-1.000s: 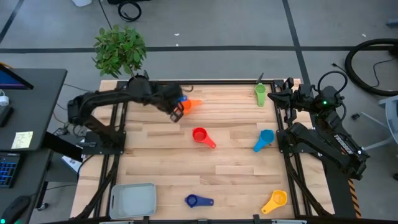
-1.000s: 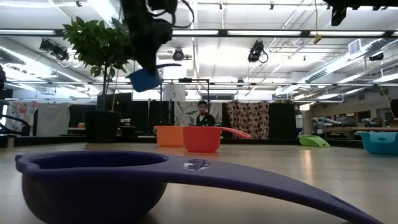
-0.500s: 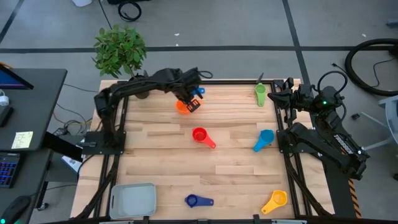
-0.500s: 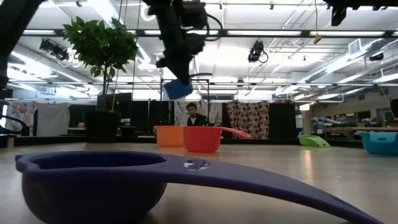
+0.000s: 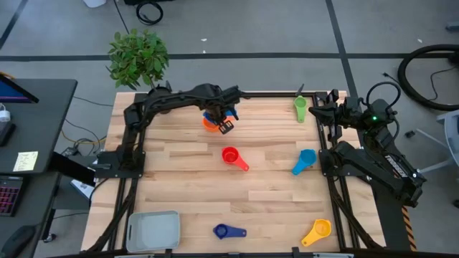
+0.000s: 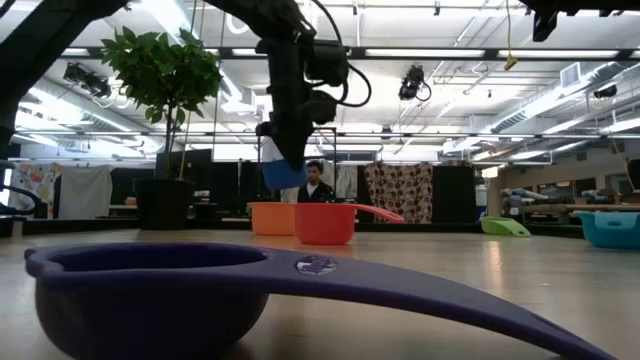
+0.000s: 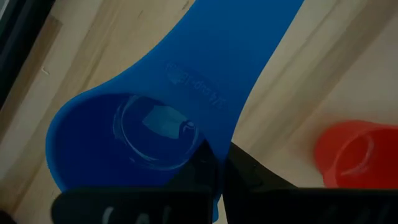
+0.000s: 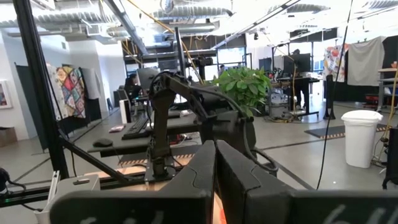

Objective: Nest measuring cups in basket
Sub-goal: Stack the left light blue measuring cup on top of the orange measuring cup

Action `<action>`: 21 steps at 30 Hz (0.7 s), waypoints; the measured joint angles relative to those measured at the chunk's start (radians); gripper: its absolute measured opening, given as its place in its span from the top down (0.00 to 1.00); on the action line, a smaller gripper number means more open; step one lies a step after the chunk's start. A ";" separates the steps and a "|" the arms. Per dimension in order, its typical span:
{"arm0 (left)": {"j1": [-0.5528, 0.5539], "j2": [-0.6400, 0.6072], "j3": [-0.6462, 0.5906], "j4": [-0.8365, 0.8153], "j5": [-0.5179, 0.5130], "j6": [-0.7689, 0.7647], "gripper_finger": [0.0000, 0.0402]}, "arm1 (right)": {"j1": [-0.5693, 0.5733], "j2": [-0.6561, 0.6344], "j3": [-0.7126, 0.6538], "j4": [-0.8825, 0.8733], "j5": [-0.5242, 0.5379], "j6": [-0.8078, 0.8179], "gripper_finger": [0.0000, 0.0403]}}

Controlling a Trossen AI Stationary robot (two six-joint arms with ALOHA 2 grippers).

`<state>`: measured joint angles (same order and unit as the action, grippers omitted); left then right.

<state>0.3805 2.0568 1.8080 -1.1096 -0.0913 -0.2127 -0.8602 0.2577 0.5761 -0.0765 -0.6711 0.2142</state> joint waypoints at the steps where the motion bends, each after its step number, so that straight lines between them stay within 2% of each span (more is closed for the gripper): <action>1: 0.002 0.005 0.000 -0.001 0.000 0.000 0.97 | 0.000 0.000 0.000 0.000 0.000 0.000 0.95; 21: 0.009 0.040 -0.001 -0.011 0.000 -0.003 0.97 | 0.000 0.000 0.000 0.000 -0.002 0.000 0.95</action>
<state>0.3900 2.0968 1.8072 -1.1206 -0.0917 -0.2161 -0.8604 0.2581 0.5761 -0.0765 -0.6731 0.2140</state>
